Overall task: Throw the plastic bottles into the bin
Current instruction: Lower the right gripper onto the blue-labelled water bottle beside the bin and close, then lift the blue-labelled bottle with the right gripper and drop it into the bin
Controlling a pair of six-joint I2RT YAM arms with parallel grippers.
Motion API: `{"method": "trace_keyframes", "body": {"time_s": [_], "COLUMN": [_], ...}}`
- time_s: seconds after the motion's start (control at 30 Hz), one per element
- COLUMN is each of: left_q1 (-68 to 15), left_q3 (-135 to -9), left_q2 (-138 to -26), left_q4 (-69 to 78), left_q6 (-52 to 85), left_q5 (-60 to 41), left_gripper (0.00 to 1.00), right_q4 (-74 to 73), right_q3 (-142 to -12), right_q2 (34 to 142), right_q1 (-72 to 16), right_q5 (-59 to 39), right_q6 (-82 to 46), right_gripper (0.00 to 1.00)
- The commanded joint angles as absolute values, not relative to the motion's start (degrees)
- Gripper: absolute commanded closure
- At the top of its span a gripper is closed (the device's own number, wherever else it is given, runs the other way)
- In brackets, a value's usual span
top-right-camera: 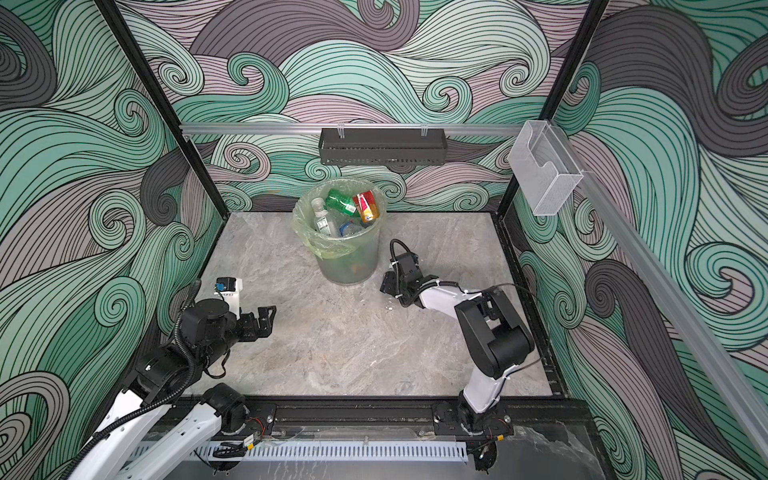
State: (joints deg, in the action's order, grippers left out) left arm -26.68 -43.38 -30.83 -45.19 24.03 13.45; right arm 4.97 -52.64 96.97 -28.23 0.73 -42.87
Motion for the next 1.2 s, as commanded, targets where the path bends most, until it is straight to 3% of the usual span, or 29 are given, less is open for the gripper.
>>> {"method": "trace_keyframes", "body": {"time_s": [0.0, 0.2, 0.47, 0.8, 0.93, 1.17], "left_q1": [-26.25, -26.22, -26.26, -26.22, -26.19, -26.19], "left_q3": [-44.03, -44.12, -43.86, -43.77, -43.68, -44.34], "left_q2": [-30.18, -31.35, -30.54, -29.74, -29.49, -29.19], "left_q4": [-45.2, -44.52, -44.81, -46.05, -46.56, -48.29], "left_q6": [23.97, 23.91, 24.71, 25.21, 25.4, 24.7], "left_q5": [13.28, 12.68, 12.7, 13.27, 13.44, 16.59], "left_gripper": [0.01, 0.01, 0.01, 0.01, 0.01, 0.01], "right_q4": [11.33, 14.97, 13.45, 14.43, 13.97, 16.55], "right_q3": [-51.94, -53.87, -59.15, -61.3, -58.84, -55.63], "right_q2": [92.91, 91.91, 99.86, 103.69, 99.88, 88.1], "right_q1": [-27.8, -26.57, -26.19, -26.21, -26.24, -26.17], "right_q5": [3.6, 2.8, -4.04, -3.39, -2.22, -1.45], "right_q6": [-36.46, -30.03, -24.64, -23.45, -23.31, -21.72], "right_gripper": [0.27, 0.21, 0.15, 0.37, 0.44, 0.46]}}
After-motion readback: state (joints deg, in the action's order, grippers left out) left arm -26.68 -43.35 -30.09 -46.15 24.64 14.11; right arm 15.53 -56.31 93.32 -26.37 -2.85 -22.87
